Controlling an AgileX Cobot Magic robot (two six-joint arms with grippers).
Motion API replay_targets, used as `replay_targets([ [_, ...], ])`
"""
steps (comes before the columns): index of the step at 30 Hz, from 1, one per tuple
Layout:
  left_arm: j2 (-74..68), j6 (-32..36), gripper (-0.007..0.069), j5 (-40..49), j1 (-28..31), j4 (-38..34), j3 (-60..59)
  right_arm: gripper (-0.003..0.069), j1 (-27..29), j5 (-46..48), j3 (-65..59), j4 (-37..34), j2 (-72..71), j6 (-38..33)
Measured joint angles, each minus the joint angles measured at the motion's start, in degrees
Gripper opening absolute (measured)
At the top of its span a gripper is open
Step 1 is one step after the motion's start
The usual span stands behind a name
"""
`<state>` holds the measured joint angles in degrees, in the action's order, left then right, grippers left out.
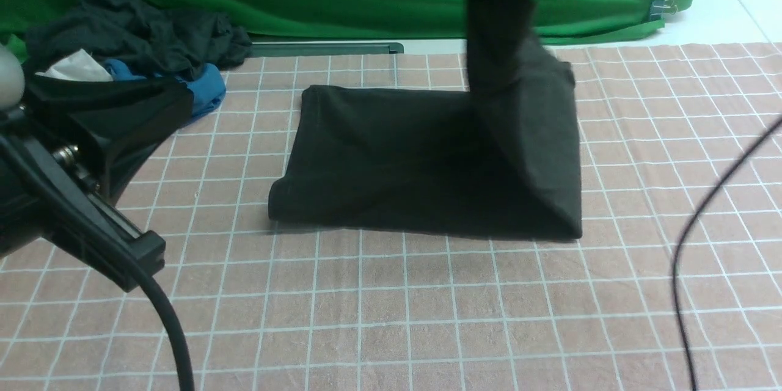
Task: Fold a long-sleeved shirt over a pink coffee tablecloth.
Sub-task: 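Fold the right end of the dark garment over onto its left end with the right gripper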
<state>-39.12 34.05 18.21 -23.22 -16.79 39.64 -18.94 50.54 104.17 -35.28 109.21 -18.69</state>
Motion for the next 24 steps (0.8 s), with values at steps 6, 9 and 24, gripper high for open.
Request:
replay_targets([
  [6, 0.0, 0.0, 0.0017, 0.0, 0.0, 0.4, 0.0, 0.0054, -4.2, 1.2, 6.7, -1.0, 6.2, 0.4],
  [9, 0.0, 0.0, 0.0017, 0.0, 0.0, 0.4, 0.0, 0.0054, -5.4, 1.3, 8.9, -3.0, 8.8, 0.4],
  [24, 0.0, 0.0, 0.0017, 0.0, 0.0, 0.4, 0.0, 0.0055, -8.7, 0.3, 12.5, -6.5, 17.3, 0.8],
])
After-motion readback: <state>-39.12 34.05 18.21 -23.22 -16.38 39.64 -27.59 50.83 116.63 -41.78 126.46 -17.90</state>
